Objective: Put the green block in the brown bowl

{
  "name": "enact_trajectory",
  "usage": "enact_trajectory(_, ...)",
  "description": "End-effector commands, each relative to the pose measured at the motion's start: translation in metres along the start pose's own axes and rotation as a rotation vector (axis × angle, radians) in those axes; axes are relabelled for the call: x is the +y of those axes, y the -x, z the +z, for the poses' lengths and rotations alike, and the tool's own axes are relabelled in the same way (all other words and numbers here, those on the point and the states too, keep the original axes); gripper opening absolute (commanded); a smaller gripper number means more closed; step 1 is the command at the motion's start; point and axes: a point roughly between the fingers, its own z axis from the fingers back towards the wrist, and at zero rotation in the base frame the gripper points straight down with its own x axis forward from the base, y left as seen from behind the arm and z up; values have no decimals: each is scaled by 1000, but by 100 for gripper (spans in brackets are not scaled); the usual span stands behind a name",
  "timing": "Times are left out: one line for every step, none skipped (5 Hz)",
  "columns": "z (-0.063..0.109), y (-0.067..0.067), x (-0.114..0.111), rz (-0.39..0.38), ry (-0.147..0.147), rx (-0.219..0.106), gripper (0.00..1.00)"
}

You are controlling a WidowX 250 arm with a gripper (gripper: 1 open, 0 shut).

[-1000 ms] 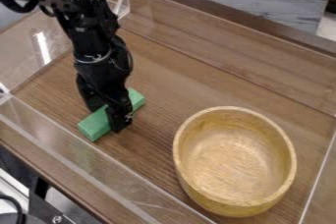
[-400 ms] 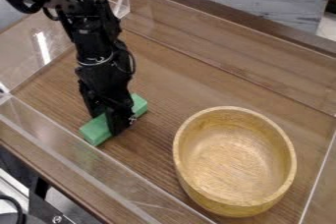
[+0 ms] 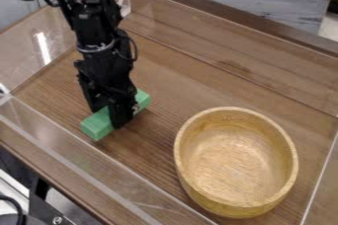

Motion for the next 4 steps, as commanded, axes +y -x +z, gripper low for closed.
enact_trajectory(23,-11,2,7,-18,-59,0)
enact_trajectory(24,-13,2,15,-9,-63,0)
enact_trajectory(23,-15,3,22,-2,-67,0)
enact_trajectory(21,-17,4,29,5,-71,0)
